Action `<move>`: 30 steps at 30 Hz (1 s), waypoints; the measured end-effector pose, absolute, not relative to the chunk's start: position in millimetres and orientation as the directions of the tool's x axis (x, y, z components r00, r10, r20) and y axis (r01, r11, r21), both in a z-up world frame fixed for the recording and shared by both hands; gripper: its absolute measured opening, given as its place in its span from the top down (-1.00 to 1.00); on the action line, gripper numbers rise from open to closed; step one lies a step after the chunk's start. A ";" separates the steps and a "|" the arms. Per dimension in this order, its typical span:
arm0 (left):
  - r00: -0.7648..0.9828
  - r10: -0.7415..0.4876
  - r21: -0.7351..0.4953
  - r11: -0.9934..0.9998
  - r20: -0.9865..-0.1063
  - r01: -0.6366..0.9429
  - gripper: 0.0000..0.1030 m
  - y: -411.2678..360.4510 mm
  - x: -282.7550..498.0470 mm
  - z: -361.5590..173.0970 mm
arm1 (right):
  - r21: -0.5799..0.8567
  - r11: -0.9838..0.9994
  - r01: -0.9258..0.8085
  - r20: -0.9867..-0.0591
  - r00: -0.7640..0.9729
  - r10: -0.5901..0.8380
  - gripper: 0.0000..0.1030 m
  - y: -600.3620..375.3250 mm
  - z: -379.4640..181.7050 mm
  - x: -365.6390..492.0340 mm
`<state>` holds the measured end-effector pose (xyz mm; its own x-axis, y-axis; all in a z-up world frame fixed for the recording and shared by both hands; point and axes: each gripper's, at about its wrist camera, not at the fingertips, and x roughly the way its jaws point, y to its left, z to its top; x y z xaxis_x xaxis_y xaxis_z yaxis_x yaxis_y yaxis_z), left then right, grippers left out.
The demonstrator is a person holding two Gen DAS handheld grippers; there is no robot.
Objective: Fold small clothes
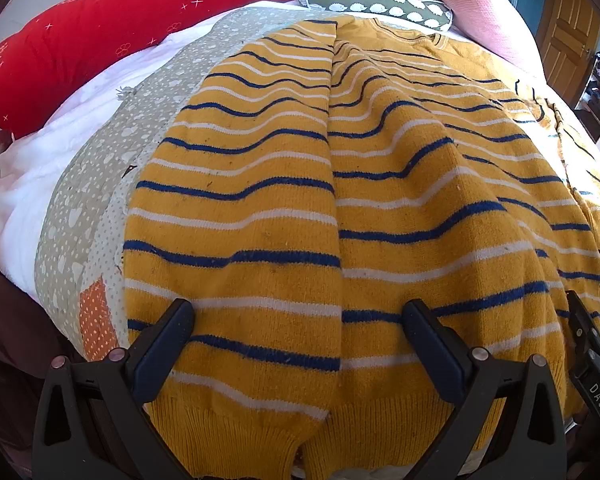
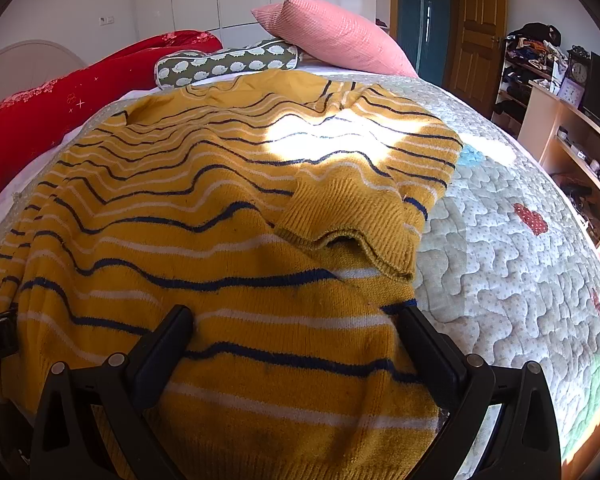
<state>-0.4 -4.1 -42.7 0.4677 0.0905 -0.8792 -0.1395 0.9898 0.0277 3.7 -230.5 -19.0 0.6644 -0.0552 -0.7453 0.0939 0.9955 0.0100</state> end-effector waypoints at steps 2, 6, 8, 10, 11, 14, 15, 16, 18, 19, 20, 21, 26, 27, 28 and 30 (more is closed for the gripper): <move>0.470 0.088 0.026 0.990 -0.878 -0.137 -1.00 -3.4 -1.8 -42.7 | 0.008 0.996 0.094 -0.746 0.663 -0.057 -0.99 -230.1 -18.8 3.8; 0.474 0.087 0.025 0.991 -0.876 -0.134 -1.00 -3.7 -3.4 -42.5 | 0.006 0.996 0.094 -0.747 0.662 -0.058 -0.99 -230.1 -18.8 4.3; 0.475 0.087 0.026 0.991 -0.875 -0.134 -1.00 -4.3 -5.3 -42.4 | 0.006 0.996 0.093 -0.747 0.663 -0.058 -0.99 -229.9 -19.1 3.8; 0.477 0.086 0.025 0.991 -0.875 -0.133 -1.00 -4.1 -5.7 -42.3 | 0.003 0.996 0.093 -0.746 0.663 -0.060 -0.99 -230.0 -19.5 3.7; 0.478 0.086 0.025 0.991 -0.874 -0.133 -1.00 -4.3 -5.7 -42.3 | 0.003 0.996 0.093 -0.745 0.664 -0.060 -0.99 -230.3 -19.5 3.7; 0.482 0.088 0.026 0.991 -0.872 -0.133 -1.00 -4.9 -5.5 -42.3 | 0.004 0.996 0.092 -0.741 0.669 -0.059 -0.99 -230.5 -19.9 2.6; 0.483 0.087 0.026 0.991 -0.871 -0.133 -1.00 -4.9 -5.7 -42.3 | 0.001 0.996 0.089 -0.741 0.669 -0.059 -0.99 -230.5 -20.0 2.6; 0.485 0.087 0.026 0.991 -0.870 -0.132 -1.00 -4.9 -6.0 -42.2 | -0.002 0.996 0.086 -0.743 0.667 -0.059 -0.99 -230.2 -20.1 2.5; 0.493 0.087 0.027 0.991 -0.866 -0.127 -1.00 -5.1 -6.6 -42.2 | -0.003 0.997 0.078 -0.751 0.658 -0.053 -0.99 -230.6 -19.6 3.8; 0.496 0.087 0.029 0.992 -0.864 -0.124 -1.00 -5.3 -7.2 -42.0 | -0.001 0.997 0.072 -0.755 0.654 -0.048 -0.99 -230.6 -19.4 5.2; 0.497 0.089 0.035 0.992 -0.863 -0.118 -1.00 -5.8 -7.7 -41.0 | -0.001 0.998 0.065 -0.758 0.651 -0.044 -0.99 -231.2 -19.3 6.0; 0.498 0.091 0.039 0.993 -0.862 -0.115 -1.00 -6.3 -8.4 -39.6 | -0.001 0.998 0.059 -0.761 0.647 -0.039 -0.99 -231.2 -19.0 7.3; 0.531 0.042 -0.002 0.997 -0.846 -0.082 -0.87 -8.0 -21.1 -21.8 | 0.027 0.999 0.033 -0.770 0.638 0.000 -0.99 -236.0 -13.0 10.4; 0.544 0.030 -0.013 0.997 -0.839 -0.075 -0.87 -7.3 -24.6 -16.2 | 0.051 0.998 0.030 -0.768 0.640 0.020 -0.92 -240.1 -8.3 8.5; 0.554 0.019 -0.024 0.997 -0.832 -0.070 -0.88 -5.7 -27.6 -11.4 | 0.084 0.996 0.026 -0.757 0.652 0.047 -0.84 -246.3 -1.5 4.8; 0.576 -0.002 -0.048 0.997 -0.818 -0.065 -0.88 -0.2 -33.7 0.2 | 0.140 0.990 0.025 -0.719 0.690 0.084 -0.72 -262.6 14.9 -6.3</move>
<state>-33.7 -0.2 0.2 0.5756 -0.0020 -0.8177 -0.0652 0.9967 -0.0483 -6.3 -262.6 14.9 0.6901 0.0839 -0.7189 0.0255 0.9898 0.1400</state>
